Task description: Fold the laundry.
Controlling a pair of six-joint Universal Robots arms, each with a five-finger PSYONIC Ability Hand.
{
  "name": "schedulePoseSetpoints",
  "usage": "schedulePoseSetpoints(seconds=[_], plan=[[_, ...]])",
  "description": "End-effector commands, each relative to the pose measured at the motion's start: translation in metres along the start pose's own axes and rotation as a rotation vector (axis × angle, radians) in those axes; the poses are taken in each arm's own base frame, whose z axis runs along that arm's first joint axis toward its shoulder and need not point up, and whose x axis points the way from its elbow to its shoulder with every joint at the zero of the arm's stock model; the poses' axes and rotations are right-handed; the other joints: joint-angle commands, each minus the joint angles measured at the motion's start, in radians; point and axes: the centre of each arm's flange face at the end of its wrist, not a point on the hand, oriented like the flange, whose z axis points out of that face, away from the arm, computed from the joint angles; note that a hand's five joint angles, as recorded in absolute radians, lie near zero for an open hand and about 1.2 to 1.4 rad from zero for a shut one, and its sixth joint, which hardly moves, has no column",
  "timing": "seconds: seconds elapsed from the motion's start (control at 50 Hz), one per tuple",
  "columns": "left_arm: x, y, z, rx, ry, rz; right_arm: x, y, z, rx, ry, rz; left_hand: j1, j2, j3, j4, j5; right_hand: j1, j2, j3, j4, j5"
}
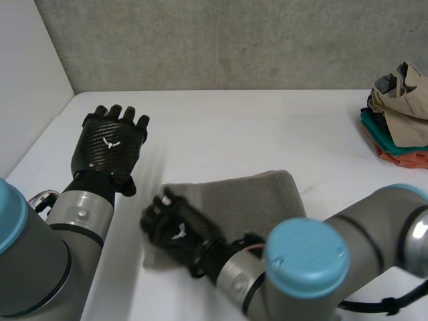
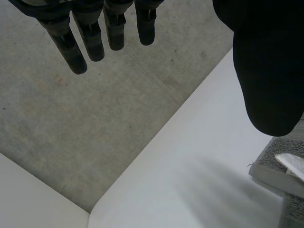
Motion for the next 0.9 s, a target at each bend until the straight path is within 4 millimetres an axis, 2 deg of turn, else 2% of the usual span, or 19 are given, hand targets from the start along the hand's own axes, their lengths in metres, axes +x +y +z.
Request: schedulePoseSetpoints(seconds=[0.02, 0.14, 0.22, 0.28, 0.3, 0.38, 0.46, 0.5, 0.52, 0.56, 0.6, 0.62, 0.68, 0.7, 0.74, 0.82, 0.84, 0.88, 0.9], plan=[[0.005, -0.002, 0.007, 0.014, 0.007, 0.006, 0.079, 0.023, -0.036, -0.156, 0.185, 0.168, -0.008, -0.024, -0.029, -0.022, -0.041, -0.084, -0.074, -0.091, -0.091, -0.078], [0.023, 0.002, 0.014, 0.004, 0.056, 0.012, 0.094, 0.069, -0.067, -0.383, 0.201, 0.321, -0.005, -0.021, -0.026, -0.019, -0.038, -0.084, -0.074, -0.091, -0.091, -0.078], [0.036, 0.007, 0.012, -0.008, 0.093, 0.018, 0.100, 0.088, -0.075, -0.432, 0.234, 0.338, -0.005, -0.021, -0.026, -0.019, -0.038, -0.081, -0.071, -0.087, -0.088, -0.075], [0.044, 0.010, 0.009, -0.017, 0.116, 0.022, 0.101, 0.094, -0.078, -0.446, 0.237, 0.349, -0.005, -0.021, -0.026, -0.019, -0.038, 0.177, 0.188, 0.171, 0.171, 0.184], [0.045, 0.011, 0.009, -0.019, 0.122, 0.024, 0.100, 0.097, -0.079, -0.457, 0.240, 0.352, -0.005, -0.021, -0.026, -0.019, -0.038, 0.443, 0.453, 0.436, 0.436, 0.449], [0.048, 0.013, 0.005, -0.026, 0.134, 0.027, 0.107, 0.109, -0.082, -0.493, 0.273, 0.339, -0.011, -0.026, -0.032, -0.025, -0.044, 1.135, 1.146, 1.129, 1.129, 1.141], [0.046, 0.013, 0.003, -0.030, 0.132, 0.028, 0.125, 0.110, -0.080, -0.465, 0.374, 0.265, -0.008, -0.024, -0.029, -0.022, -0.041, 1.137, 1.148, 1.131, 1.131, 1.143], [0.044, 0.013, 0.003, -0.032, 0.128, 0.028, 0.133, 0.104, -0.080, -0.441, 0.422, 0.228, -0.008, -0.024, -0.029, -0.022, -0.041, 1.137, 1.148, 1.131, 1.131, 1.143], [0.043, 0.012, 0.003, -0.031, 0.124, 0.027, 0.138, 0.098, -0.078, -0.425, 0.444, 0.206, -0.008, -0.024, -0.029, -0.022, -0.041, 1.137, 1.148, 1.131, 1.131, 1.143], [0.039, 0.008, 0.002, -0.020, 0.111, 0.023, 0.139, 0.073, -0.072, -0.360, 0.457, 0.144, -0.008, -0.024, -0.029, -0.022, -0.041, 1.137, 1.148, 1.131, 1.131, 1.143], [0.037, 0.005, 0.001, -0.012, 0.104, 0.020, 0.131, 0.052, -0.063, -0.303, 0.428, 0.103, -0.011, -0.026, -0.032, -0.025, -0.044, 1.137, 1.148, 1.131, 1.131, 1.143], [0.034, 0.004, 0.000, -0.011, 0.097, 0.018, 0.118, 0.033, -0.054, -0.245, 0.389, 0.073, -0.011, -0.026, -0.032, -0.025, -0.044, 1.137, 1.148, 1.131, 1.131, 1.143], [0.027, 0.002, -0.002, -0.009, 0.078, 0.015, 0.099, 0.012, -0.040, -0.175, 0.330, 0.031, -0.014, -0.029, -0.035, -0.028, -0.047, 1.137, 1.148, 1.131, 1.131, 1.143], [0.021, 0.001, -0.004, -0.007, 0.063, 0.013, 0.083, 0.003, -0.030, -0.139, 0.277, 0.002, -0.014, -0.029, -0.035, -0.028, -0.047, 1.137, 1.148, 1.131, 1.131, 1.143], [0.013, 0.000, -0.004, -0.007, 0.039, 0.010, 0.068, -0.001, -0.020, -0.114, 0.229, -0.031, -0.011, -0.027, -0.032, -0.025, -0.044, 1.137, 1.148, 1.131, 1.131, 1.143], [-0.006, -0.001, -0.006, -0.006, -0.020, -0.001, 0.020, -0.015, -0.007, -0.047, 0.097, -0.122, -0.005, -0.021, -0.026, -0.019, -0.038, 1.137, 1.148, 1.131, 1.131, 1.143], [-0.009, -0.001, -0.006, -0.005, -0.030, -0.002, -0.001, -0.020, -0.005, -0.014, 0.033, -0.153, -0.002, -0.018, -0.023, -0.016, -0.035, 1.137, 1.148, 1.131, 1.131, 1.143], [-0.017, -0.003, -0.007, 0.002, -0.055, -0.007, -0.018, -0.021, -0.005, 0.009, -0.025, -0.166, 0.001, -0.015, -0.020, -0.013, -0.032, 1.137, 1.148, 1.131, 1.131, 1.143], [-0.019, -0.003, -0.007, 0.002, -0.061, -0.009, -0.024, -0.020, -0.005, 0.018, -0.050, -0.165, 0.001, -0.015, -0.020, -0.013, -0.032, 1.054, 1.064, 1.048, 1.047, 1.060]])
